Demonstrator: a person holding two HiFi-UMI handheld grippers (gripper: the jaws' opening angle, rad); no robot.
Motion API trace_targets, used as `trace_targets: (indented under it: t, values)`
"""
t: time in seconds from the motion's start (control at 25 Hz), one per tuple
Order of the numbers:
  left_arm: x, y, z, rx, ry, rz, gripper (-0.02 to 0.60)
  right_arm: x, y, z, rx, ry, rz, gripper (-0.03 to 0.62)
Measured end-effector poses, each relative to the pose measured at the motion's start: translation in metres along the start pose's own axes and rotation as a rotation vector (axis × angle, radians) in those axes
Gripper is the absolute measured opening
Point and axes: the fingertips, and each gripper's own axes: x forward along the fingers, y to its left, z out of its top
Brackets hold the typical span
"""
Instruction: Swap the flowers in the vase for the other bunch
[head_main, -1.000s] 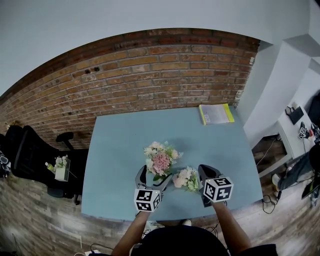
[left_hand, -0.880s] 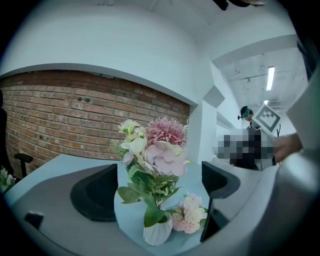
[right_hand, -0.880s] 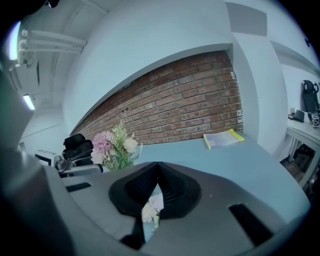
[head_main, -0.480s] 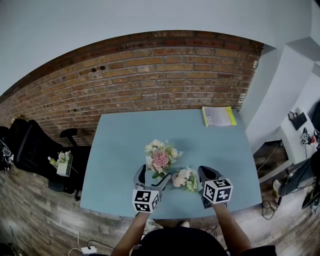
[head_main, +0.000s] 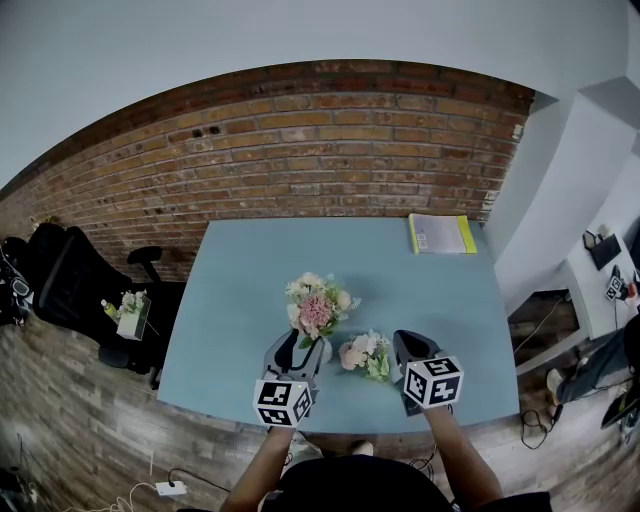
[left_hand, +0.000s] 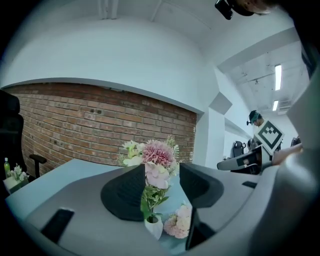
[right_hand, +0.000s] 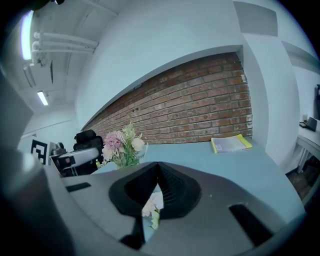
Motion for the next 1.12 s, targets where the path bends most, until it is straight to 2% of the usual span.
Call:
trace_targets:
  t: [0.08, 0.16, 0.4, 0.84, 1.12]
  values:
    - [-0.004, -0.004, 0.003, 0.014, -0.008, 0.0, 0.187, -0.002, 0.002, 0.0, -0.012, 0.0, 0.012, 0.014]
    - [-0.008, -0.012, 0.006, 0.037, -0.014, -0.005, 0.094, -0.005, 0.003, 0.0, -0.025, 0.001, 0.026, 0.014]
    - [-0.02, -0.036, 0.014, 0.11, -0.007, 0.01, 0.019, -0.013, 0.006, 0.0, -0.038, -0.011, 0.065, 0.014]
    - [-0.029, -0.066, 0.025, 0.125, -0.026, -0.062, 0.009, -0.026, 0.016, 0.002, -0.054, -0.042, 0.078, 0.014]
    - [-0.043, -0.059, 0.034, 0.124, -0.027, -0.088, 0.009, -0.03, 0.037, 0.004, -0.062, -0.049, 0.07, 0.014]
